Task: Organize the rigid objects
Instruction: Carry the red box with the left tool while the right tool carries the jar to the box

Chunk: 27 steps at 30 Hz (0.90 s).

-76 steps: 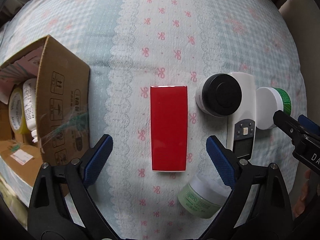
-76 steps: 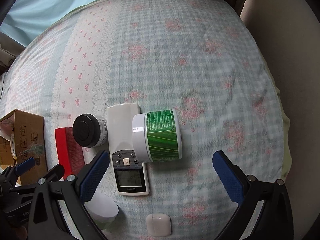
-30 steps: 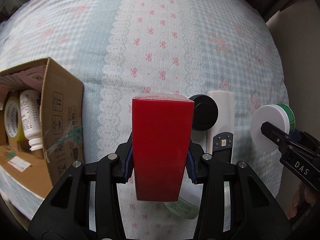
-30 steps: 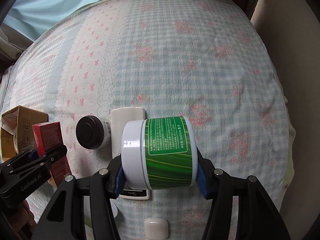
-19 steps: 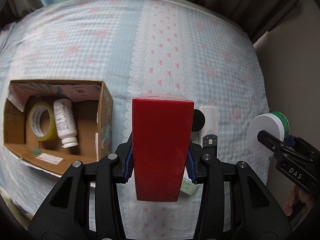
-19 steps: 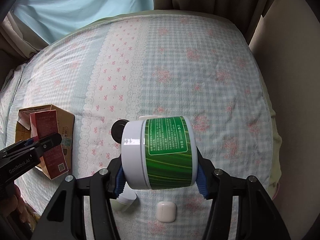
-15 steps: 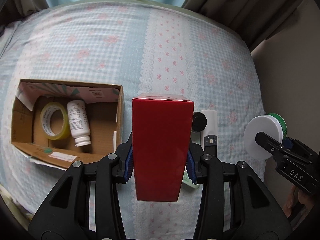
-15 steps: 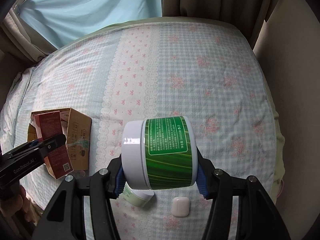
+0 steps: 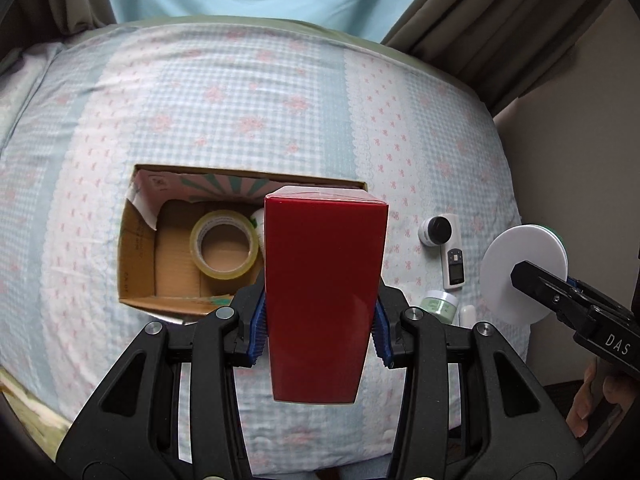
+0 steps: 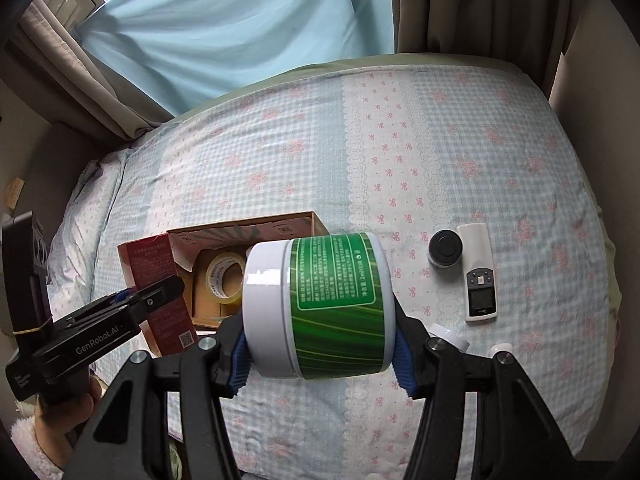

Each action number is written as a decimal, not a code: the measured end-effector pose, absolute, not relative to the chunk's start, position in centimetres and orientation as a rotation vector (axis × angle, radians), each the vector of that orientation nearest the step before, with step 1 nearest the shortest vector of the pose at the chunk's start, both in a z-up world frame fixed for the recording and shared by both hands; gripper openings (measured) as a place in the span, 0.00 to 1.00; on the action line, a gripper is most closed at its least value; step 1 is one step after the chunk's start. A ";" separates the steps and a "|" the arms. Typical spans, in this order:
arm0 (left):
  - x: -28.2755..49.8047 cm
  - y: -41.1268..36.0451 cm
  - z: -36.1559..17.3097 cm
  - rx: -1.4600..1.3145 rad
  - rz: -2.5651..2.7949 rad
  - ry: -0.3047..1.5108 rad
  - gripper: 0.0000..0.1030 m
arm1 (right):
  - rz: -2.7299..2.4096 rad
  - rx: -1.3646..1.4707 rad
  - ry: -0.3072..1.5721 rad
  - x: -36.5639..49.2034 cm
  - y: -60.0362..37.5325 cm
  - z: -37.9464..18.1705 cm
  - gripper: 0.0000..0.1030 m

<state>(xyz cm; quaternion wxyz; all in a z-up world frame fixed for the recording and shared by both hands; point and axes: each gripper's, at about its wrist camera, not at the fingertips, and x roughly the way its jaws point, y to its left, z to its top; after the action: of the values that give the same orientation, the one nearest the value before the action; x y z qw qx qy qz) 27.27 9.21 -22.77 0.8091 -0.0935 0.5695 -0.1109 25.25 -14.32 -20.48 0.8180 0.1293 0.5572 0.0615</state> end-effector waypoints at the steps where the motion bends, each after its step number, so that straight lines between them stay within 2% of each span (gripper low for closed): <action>1: 27.3 10.4 -22.7 -0.195 -0.240 1.217 0.37 | 0.126 0.284 1.186 25.2 -13.2 -20.3 0.51; 13: 29.4 20.0 -24.0 -0.157 -0.248 1.226 0.37 | 0.083 0.290 1.219 26.4 -5.0 -22.0 0.51; 27: 34.1 20.9 -35.2 -0.093 -0.218 1.387 0.37 | 0.059 0.104 1.408 31.6 -3.3 -31.4 0.51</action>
<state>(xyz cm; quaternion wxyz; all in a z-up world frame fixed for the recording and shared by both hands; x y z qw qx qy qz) 34.15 20.95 -35.16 0.7626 -0.0426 0.6376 -0.1003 31.59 -3.34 -31.37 0.7606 0.0478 0.6469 0.0270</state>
